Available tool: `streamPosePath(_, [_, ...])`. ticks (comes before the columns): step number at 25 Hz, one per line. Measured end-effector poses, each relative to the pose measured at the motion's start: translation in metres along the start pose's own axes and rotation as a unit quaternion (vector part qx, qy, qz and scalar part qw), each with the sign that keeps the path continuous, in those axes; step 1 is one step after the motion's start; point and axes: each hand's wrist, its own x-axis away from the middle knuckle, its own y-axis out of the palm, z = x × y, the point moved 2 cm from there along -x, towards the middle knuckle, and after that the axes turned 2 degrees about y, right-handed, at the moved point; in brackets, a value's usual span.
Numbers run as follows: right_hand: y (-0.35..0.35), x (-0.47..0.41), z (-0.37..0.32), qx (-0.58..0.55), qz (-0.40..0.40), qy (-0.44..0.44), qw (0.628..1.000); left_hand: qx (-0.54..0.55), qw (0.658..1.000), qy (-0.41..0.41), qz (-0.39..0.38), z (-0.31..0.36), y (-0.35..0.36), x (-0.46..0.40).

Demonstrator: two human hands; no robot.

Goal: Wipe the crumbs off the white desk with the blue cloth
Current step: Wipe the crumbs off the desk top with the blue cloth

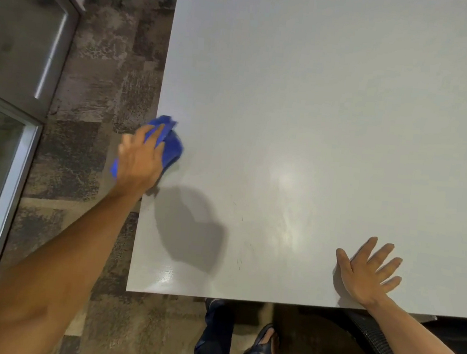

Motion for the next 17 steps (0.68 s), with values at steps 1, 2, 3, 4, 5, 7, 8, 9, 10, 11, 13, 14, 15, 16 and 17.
streamPosePath(1, [-0.001, 0.0, -0.001, 0.0, 0.001, -0.001, 1.0, 0.018, 0.998, 0.061, 0.006, 0.022, -0.002, -0.003])
streamPosePath(2, [-0.001, -0.001, 0.0, 0.001, 0.003, -0.003, 1.0, 0.038, 0.993, 0.114, -0.003, 0.042, 0.001, -0.002])
streamPosePath(3, [-0.001, -0.002, 0.0, 0.003, 0.008, -0.004, 1.0, 0.054, 0.988, 0.138, -0.036, 0.056, 0.011, 0.002])
streamPosePath(4, [0.001, -0.003, 0.001, 0.0, 0.011, -0.004, 1.0, 0.055, 0.985, 0.143, -0.077, 0.065, 0.026, 0.007])
streamPosePath(5, [0.002, -0.003, 0.002, 0.002, 0.015, -0.004, 1.0, 0.051, 0.983, 0.135, -0.117, 0.069, 0.043, 0.013])
streamPosePath(7, [0.005, -0.005, 0.004, 0.012, 0.012, -0.005, 1.0, 0.041, 0.982, 0.117, -0.144, 0.07, 0.071, 0.027])
streamPosePath(8, [0.005, -0.006, 0.004, 0.01, 0.015, -0.004, 1.0, 0.052, 0.984, 0.112, -0.131, 0.072, 0.077, 0.029])
streamPosePath(9, [0.005, -0.007, 0.004, 0.008, 0.017, -0.006, 1.0, 0.077, 0.985, 0.105, -0.116, 0.073, 0.081, 0.028])
streamPosePath(10, [0.005, -0.008, 0.005, 0.004, 0.018, -0.012, 1.0, 0.104, 0.985, 0.102, -0.096, 0.075, 0.082, 0.028])
streamPosePath(11, [0.004, -0.007, 0.005, 0.0, 0.018, -0.014, 1.0, 0.128, 0.984, 0.103, -0.072, 0.077, 0.081, 0.03])
streamPosePath(13, [0.006, -0.008, 0.004, -0.006, 0.027, -0.017, 0.999, 0.161, 0.977, 0.126, -0.051, 0.086, 0.08, 0.041])
streamPosePath(14, [0.007, -0.008, 0.005, -0.01, 0.035, -0.014, 0.999, 0.176, 0.973, 0.139, -0.058, 0.095, 0.078, 0.049])
streamPosePath(15, [0.007, -0.008, 0.004, -0.007, 0.046, -0.016, 0.999, 0.194, 0.966, 0.153, -0.075, 0.107, 0.075, 0.061])
streamPosePath(16, [0.007, -0.007, 0.004, -0.003, 0.055, -0.016, 0.998, 0.213, 0.958, 0.169, -0.092, 0.119, 0.072, 0.078])
streamPosePath(17, [0.008, -0.006, 0.003, -0.001, 0.05, -0.015, 0.999, 0.23, 0.947, 0.197, -0.11, 0.133, 0.069, 0.097])
